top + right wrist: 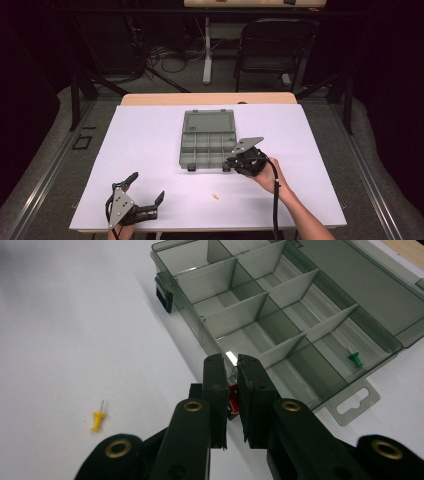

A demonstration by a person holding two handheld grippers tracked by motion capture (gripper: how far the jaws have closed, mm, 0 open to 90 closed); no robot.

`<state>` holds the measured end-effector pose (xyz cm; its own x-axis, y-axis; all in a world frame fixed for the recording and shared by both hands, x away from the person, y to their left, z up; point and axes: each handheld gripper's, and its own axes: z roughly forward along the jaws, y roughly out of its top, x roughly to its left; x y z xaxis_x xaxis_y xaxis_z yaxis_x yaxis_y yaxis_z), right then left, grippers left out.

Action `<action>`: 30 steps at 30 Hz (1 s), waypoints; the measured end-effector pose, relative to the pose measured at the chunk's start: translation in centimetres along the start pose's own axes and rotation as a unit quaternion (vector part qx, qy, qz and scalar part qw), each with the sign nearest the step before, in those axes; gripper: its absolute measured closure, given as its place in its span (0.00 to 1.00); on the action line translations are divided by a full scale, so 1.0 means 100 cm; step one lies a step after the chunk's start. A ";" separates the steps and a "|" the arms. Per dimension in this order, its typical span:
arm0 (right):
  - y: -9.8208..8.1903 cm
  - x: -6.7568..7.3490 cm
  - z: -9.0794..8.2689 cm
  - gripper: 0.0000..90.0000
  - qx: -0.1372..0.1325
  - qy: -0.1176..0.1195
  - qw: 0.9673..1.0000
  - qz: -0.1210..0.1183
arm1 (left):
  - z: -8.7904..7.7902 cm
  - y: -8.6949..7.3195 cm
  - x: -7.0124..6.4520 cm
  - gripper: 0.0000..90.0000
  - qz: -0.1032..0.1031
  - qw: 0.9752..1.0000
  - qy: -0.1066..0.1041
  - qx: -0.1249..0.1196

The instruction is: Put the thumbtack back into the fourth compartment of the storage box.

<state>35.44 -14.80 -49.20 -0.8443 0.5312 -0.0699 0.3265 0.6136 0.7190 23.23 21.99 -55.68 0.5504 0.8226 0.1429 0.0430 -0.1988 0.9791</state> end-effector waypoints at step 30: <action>0.026 -0.029 0.007 0.92 -0.027 -0.045 0.999 0.005 | 0.000 -0.001 0.000 0.00 -0.004 1.000 -0.002 0.001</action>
<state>39.00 -14.32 -47.61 -0.7987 0.5891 -0.1224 0.3096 0.5768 0.7559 23.20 22.05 -55.82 0.5538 0.8216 0.1351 0.0483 -0.1937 0.9799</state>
